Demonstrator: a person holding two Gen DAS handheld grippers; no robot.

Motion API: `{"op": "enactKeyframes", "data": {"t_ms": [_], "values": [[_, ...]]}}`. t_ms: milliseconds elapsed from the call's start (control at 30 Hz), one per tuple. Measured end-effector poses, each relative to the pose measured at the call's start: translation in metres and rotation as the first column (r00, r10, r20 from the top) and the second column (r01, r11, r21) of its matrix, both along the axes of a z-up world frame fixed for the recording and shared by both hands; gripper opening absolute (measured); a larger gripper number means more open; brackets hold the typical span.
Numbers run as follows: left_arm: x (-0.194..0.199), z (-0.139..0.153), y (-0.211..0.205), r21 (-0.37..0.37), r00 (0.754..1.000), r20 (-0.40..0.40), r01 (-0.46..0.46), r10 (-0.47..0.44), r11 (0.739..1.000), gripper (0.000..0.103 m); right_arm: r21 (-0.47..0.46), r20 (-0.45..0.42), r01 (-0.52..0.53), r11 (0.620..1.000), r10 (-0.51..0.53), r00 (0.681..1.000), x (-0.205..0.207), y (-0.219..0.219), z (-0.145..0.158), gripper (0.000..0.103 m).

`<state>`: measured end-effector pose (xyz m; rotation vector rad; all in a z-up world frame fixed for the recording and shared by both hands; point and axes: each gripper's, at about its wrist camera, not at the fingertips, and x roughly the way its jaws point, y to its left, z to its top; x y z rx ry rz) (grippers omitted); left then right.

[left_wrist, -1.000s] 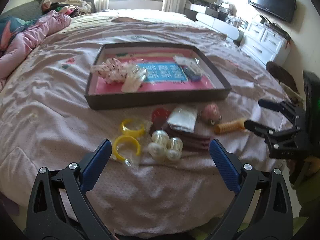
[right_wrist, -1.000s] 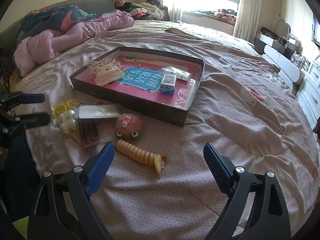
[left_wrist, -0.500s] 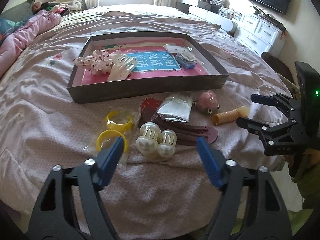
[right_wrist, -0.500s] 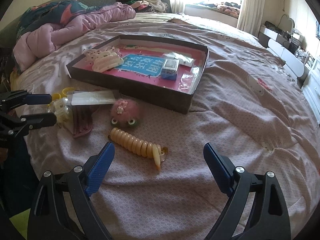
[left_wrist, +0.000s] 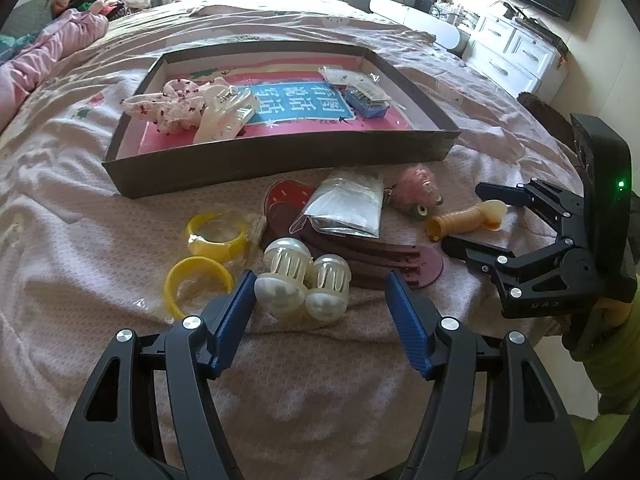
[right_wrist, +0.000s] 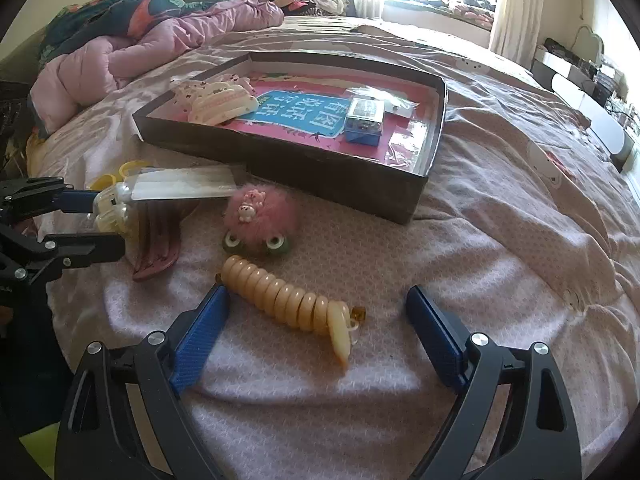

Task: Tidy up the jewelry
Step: 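Grasp the pearl clips with the left gripper while the right grasps the coiled orange hair tie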

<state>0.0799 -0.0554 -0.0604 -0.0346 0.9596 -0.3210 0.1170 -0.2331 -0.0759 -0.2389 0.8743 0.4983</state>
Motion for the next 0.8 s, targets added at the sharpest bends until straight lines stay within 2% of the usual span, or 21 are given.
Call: {"op": "enactKeyframes", "data": {"t_ms": [67, 167, 233, 333, 367, 467, 800], "values": [[0.003, -0.002, -0.002, 0.003, 1.000, -0.002, 0.001, -0.001, 1.000, 0.057, 0.005, -0.001, -0.004, 1.000, 0.004, 1.000, 0.001, 0.001, -0.002, 0.083], [0.005, -0.002, -0.003, 0.009, 1.000, 0.002, 0.000, 0.000, 1.000, 0.053, 0.020, -0.002, -0.024, 0.999, 0.024, 1.000, 0.000, 0.001, -0.001, 0.069], [0.006, -0.002, -0.004, 0.009, 1.000, 0.004, -0.002, 0.002, 1.000, 0.050, 0.027, -0.004, -0.036, 0.999, 0.036, 0.999, -0.002, 0.002, 0.001, 0.055], [0.007, -0.002, -0.003, 0.009, 1.000, 0.006, -0.009, 0.008, 1.000, 0.038, 0.030, -0.004, -0.051, 0.998, 0.051, 0.999, -0.006, 0.000, 0.004, 0.038], [0.007, -0.002, -0.001, 0.001, 1.000, 0.003, -0.009, 0.009, 1.000, 0.037, 0.032, -0.004, -0.051, 0.998, 0.051, 0.999, -0.007, 0.000, 0.005, 0.037], [0.006, -0.002, 0.000, -0.006, 1.000, 0.002, -0.007, 0.007, 1.000, 0.037, 0.040, -0.011, -0.056, 0.998, 0.057, 0.998, -0.010, -0.004, 0.008, 0.022], [-0.005, 0.008, -0.001, -0.020, 0.999, 0.030, 0.013, -0.012, 1.000, 0.037, 0.056, -0.004, -0.028, 0.998, 0.029, 1.000, -0.024, -0.021, 0.021, 0.020]]}}
